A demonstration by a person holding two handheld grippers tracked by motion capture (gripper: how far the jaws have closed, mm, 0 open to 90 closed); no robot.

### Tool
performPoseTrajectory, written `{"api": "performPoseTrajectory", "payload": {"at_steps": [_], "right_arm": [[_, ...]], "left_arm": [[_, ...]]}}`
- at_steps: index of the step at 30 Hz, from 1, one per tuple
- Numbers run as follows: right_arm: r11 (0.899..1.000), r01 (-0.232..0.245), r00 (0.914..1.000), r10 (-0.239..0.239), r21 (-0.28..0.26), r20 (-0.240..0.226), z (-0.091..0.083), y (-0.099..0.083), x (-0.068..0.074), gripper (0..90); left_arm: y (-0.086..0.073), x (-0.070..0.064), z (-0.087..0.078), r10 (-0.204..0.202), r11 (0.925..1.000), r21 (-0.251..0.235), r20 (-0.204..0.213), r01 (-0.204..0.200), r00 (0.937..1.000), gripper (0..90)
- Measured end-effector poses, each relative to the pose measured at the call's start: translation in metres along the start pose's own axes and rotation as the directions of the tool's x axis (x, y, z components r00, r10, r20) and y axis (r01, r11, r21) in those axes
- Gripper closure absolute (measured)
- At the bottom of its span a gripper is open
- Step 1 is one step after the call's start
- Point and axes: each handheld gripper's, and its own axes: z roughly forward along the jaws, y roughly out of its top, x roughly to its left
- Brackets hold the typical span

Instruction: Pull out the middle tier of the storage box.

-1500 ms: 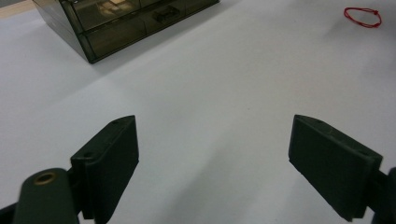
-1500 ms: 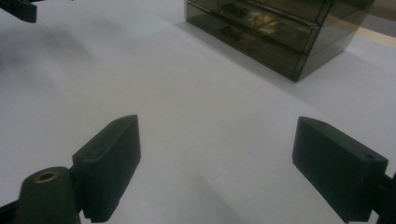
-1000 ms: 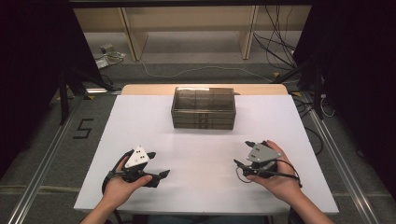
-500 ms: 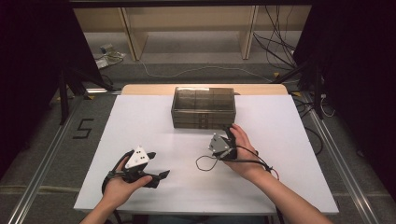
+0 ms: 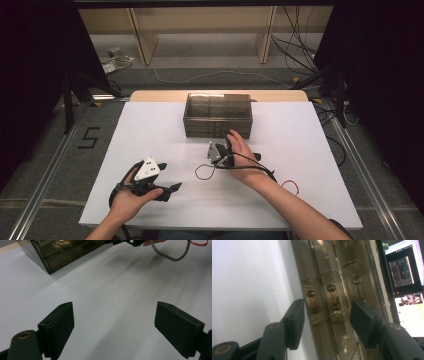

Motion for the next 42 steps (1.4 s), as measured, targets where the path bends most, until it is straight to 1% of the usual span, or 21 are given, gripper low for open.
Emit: {"api": "performPoseTrajectory", "payload": {"at_steps": [1,3,4,7,8,10,11,12,14,16,18,20,24,27,30,31,34,36,37,42], "right_arm": [[1.000,0.024,0.9997,-0.024,0.010,0.004,0.005,0.002,0.000,47.3],[1.000,0.024,0.9997,-0.024,0.015,0.005,0.007,0.003,0.001,47.7],[0.999,0.049,0.9987,-0.049,0.023,0.012,0.012,0.004,0.002,48.7],[0.996,0.080,0.9964,-0.081,0.039,0.025,0.018,0.006,0.005,50.2],[0.996,0.080,0.9964,-0.081,0.039,0.025,0.018,0.006,0.005,50.2],[0.994,0.099,0.9943,-0.100,0.034,0.037,0.021,0.007,0.006,51.3],[0.993,0.105,0.9936,-0.107,0.046,0.037,0.021,0.008,0.006,51.9],[0.993,0.111,0.9924,-0.113,0.038,0.049,0.023,0.009,0.006,52.9],[0.991,0.124,0.9904,-0.126,0.048,0.055,0.025,0.011,0.006,53.4],[0.991,0.126,0.9901,-0.129,0.049,0.056,0.026,0.012,0.007,53.8],[0.991,0.119,0.9910,-0.122,0.058,0.055,0.028,0.012,0.007,55.0],[0.990,0.126,0.9900,-0.130,0.066,0.055,0.030,0.012,0.007,56.7],[0.990,0.120,0.9897,-0.125,0.077,0.070,0.032,0.010,0.006,60.2],[0.988,0.134,0.9873,-0.139,0.075,0.076,0.032,0.010,0.004,61.0],[0.989,0.132,0.9872,-0.138,0.073,0.081,0.034,0.008,0.004,62.9],[0.987,0.138,0.9862,-0.145,0.079,0.080,0.034,0.008,0.004,64.6],[0.987,0.141,0.9854,-0.148,0.081,0.084,0.034,0.009,0.005,65.6],[0.986,0.150,0.9831,-0.157,0.077,0.094,0.035,0.009,0.006,66.2],[0.985,0.152,0.9828,-0.160,0.084,0.092,0.035,0.010,0.006,66.8],[0.984,0.161,0.9807,-0.169,0.082,0.099,0.035,0.010,0.007,69.2]], "left_arm": [[0.000,0.000,0.000,0.000,1.0000,0.000,0.000,0.000,1.0000,16.0],[0.000,0.000,0.000,0.000,1.0000,0.000,0.001,0.000,1.0000,16.0],[0.000,0.000,0.000,-0.001,1.0000,0.000,0.000,0.001,1.0000,16.0],[0.000,0.000,0.000,-0.001,1.0000,0.002,0.001,0.001,1.0000,16.0],[0.000,0.000,0.000,-0.001,1.0000,0.001,0.001,0.001,1.0000,16.0],[0.000,0.000,0.000,0.001,1.0000,-0.001,0.002,-0.001,1.0000,16.0],[0.000,0.000,0.000,0.001,1.0000,-0.001,0.002,-0.001,1.0000,16.0],[0.000,0.000,0.000,0.000,1.0000,-0.001,0.003,0.000,1.0000,16.0],[0.000,0.000,0.000,-0.001,1.0000,-0.001,0.002,0.001,1.0000,16.0],[0.000,0.000,0.000,0.000,1.0000,-0.002,0.002,0.000,1.0000,16.0],[0.000,0.000,0.000,0.001,1.0000,-0.002,0.001,-0.001,1.0000,16.0],[0.000,0.000,0.000,0.001,1.0000,-0.003,0.001,-0.001,1.0000,16.0],[0.000,0.000,0.000,0.002,1.0000,-0.002,0.003,-0.002,1.0000,16.0],[0.000,0.000,0.000,0.004,1.0000,-0.001,0.004,-0.004,1.0000,16.0],[0.000,-0.001,0.000,0.005,1.0000,0.001,0.002,-0.005,1.0000,16.0],[0.001,-0.001,0.000,0.006,1.0000,0.000,0.002,-0.006,1.0000,16.0],[0.000,-0.001,0.000,0.006,1.0000,0.000,0.002,-0.006,1.0000,16.0],[0.000,-0.001,0.000,0.008,1.0000,0.001,0.001,-0.008,1.0000,16.0],[0.000,-0.001,0.000,0.008,1.0000,0.000,0.002,-0.008,1.0000,16.0],[0.000,-0.001,0.001,0.009,0.9999,0.004,0.004,-0.009,0.9999,16.0]]}}
